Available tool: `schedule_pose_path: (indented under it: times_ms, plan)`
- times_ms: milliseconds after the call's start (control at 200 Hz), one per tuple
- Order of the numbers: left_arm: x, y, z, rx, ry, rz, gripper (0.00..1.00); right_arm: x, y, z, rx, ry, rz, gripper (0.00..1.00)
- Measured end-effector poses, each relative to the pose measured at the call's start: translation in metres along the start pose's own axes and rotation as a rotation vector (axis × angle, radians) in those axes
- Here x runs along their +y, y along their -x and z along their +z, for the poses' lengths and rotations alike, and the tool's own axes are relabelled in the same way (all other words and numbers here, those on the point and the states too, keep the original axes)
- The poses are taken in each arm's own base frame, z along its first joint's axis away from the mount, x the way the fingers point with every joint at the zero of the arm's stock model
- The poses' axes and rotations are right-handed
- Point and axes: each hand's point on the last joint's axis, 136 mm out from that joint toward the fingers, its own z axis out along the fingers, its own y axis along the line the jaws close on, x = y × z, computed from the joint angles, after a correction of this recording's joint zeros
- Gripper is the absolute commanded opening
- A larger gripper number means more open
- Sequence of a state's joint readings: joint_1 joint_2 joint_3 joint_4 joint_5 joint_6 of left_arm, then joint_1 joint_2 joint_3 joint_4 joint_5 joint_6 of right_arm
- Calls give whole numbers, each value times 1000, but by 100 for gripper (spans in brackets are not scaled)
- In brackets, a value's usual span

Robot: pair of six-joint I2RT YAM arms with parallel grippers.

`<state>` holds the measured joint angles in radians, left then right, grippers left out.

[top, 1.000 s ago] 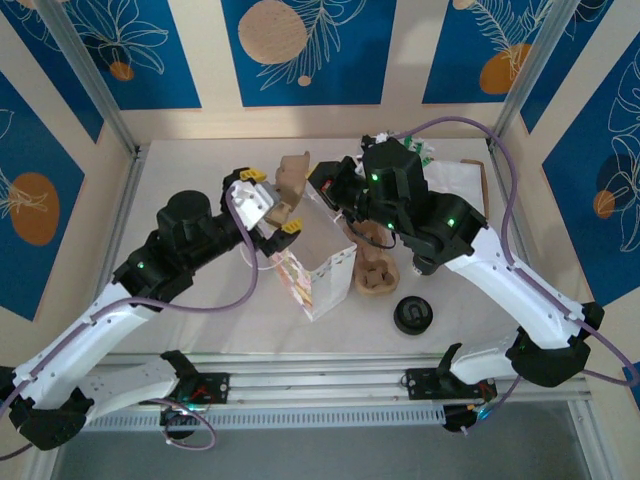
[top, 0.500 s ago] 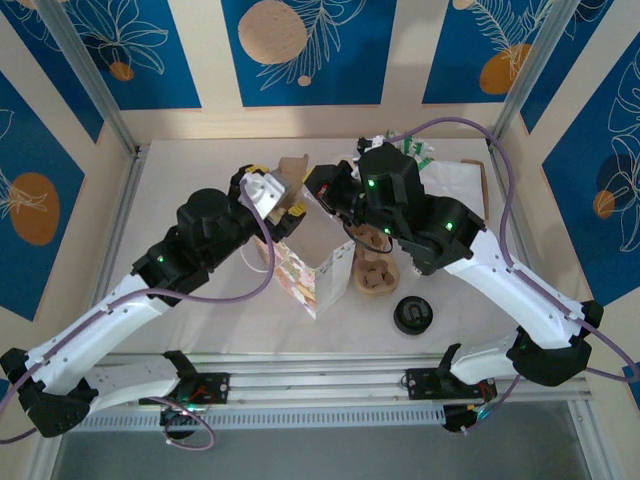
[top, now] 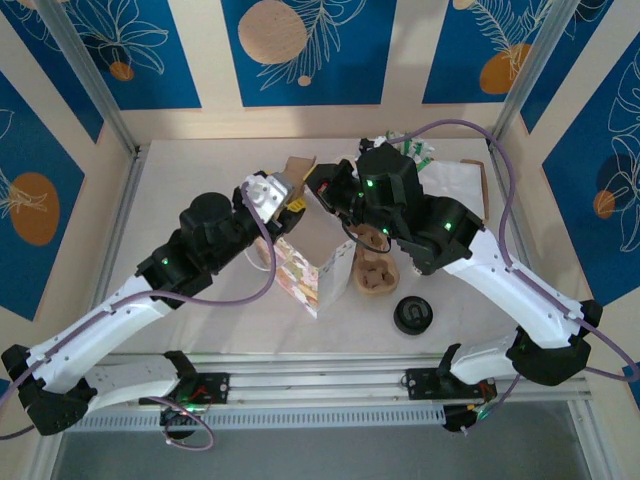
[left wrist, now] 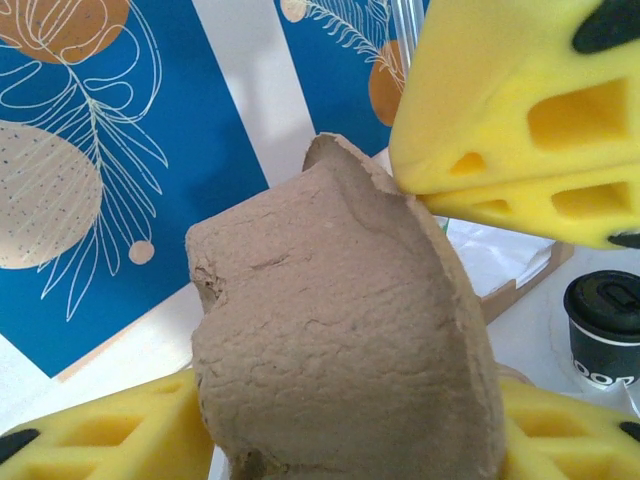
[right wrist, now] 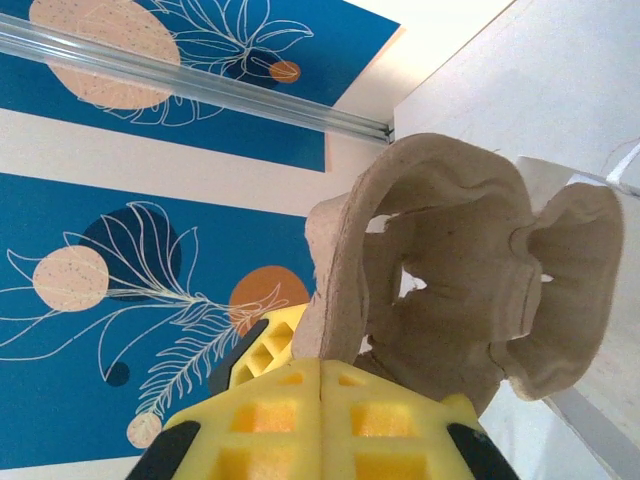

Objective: Pack the takeout coffee

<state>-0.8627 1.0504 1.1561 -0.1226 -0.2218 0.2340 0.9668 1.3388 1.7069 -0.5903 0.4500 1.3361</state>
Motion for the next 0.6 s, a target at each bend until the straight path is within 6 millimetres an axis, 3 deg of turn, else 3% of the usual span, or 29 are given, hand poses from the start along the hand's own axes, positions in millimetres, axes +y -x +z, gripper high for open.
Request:
schedule_pose_path:
  times_ms: [175,445,595]
  plan:
    - [0,3,0,-11,2,-3,51,3,1,-1,-3,11,1,1]
    - [4,6,1,-23,25,-24,43,7,2,-1,-7,26,-27,24]
    - [6,1,6,-3,48,-38,43,10,3,-2,-11,36,-56,43]
